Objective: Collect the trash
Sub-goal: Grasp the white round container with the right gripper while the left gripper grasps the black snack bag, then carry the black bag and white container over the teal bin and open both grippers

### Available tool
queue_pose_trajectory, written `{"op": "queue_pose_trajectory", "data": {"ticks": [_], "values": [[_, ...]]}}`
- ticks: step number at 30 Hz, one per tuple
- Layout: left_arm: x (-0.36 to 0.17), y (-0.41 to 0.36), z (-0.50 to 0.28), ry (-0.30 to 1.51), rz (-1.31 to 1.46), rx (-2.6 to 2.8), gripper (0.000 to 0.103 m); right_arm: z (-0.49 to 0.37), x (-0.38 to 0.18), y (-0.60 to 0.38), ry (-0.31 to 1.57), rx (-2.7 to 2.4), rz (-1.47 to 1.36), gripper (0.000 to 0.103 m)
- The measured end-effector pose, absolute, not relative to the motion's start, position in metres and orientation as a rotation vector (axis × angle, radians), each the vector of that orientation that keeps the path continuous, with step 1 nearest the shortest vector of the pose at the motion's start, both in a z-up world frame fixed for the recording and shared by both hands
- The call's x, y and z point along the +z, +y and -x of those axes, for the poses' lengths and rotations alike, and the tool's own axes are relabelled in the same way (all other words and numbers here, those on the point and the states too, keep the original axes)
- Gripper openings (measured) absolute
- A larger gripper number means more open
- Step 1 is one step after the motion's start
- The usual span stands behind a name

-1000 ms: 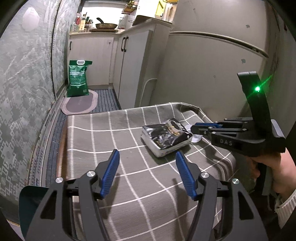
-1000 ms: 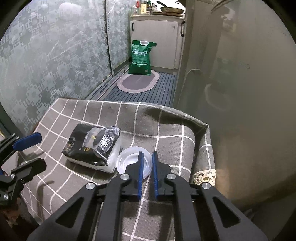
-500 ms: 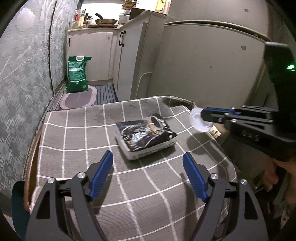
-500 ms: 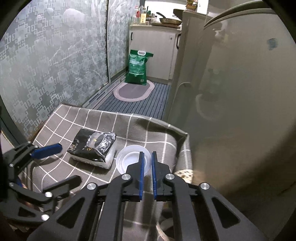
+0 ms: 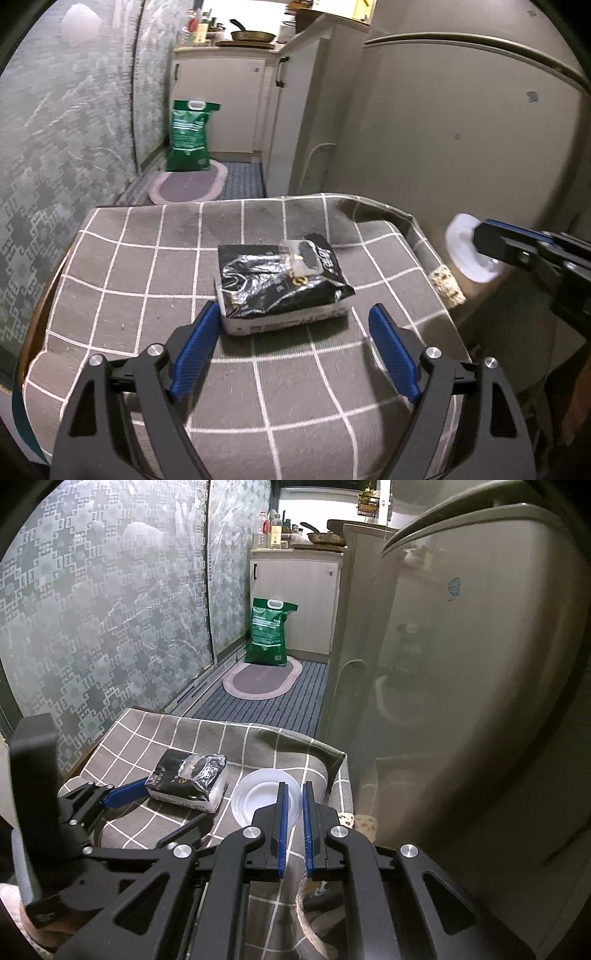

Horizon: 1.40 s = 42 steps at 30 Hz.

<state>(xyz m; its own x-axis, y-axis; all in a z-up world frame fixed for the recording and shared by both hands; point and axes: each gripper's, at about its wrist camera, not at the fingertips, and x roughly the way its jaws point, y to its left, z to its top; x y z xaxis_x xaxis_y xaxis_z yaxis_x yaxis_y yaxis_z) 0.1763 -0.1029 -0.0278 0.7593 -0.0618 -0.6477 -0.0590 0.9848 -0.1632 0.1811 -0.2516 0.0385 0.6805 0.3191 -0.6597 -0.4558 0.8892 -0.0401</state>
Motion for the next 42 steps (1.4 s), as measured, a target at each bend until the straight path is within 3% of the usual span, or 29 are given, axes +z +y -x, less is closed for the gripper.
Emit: {"op": "queue_pose_trajectory", "data": {"ticks": [12, 15, 21, 42], "values": [[-0.03, -0.112, -0.196, 0.744, 0.118, 0.103, 0.084, -0.178, 0.037, -0.254, 0.703, 0.442, 0.203, 0.007], [-0.031, -0.114, -0.198, 0.75, 0.097, 0.106, 0.075, -0.178, 0.036, -0.254, 0.702, 0.443, 0.207, 0.007], [-0.027, -0.107, -0.193, 0.738, 0.112, 0.063, 0.073, -0.176, 0.036, -0.244, 0.703, 0.457, 0.219, 0.007], [0.012, -0.002, -0.127, 0.604, 0.113, 0.059, 0.073, -0.176, 0.046, -0.155, 0.722, 0.578, 0.215, 0.007]]}}
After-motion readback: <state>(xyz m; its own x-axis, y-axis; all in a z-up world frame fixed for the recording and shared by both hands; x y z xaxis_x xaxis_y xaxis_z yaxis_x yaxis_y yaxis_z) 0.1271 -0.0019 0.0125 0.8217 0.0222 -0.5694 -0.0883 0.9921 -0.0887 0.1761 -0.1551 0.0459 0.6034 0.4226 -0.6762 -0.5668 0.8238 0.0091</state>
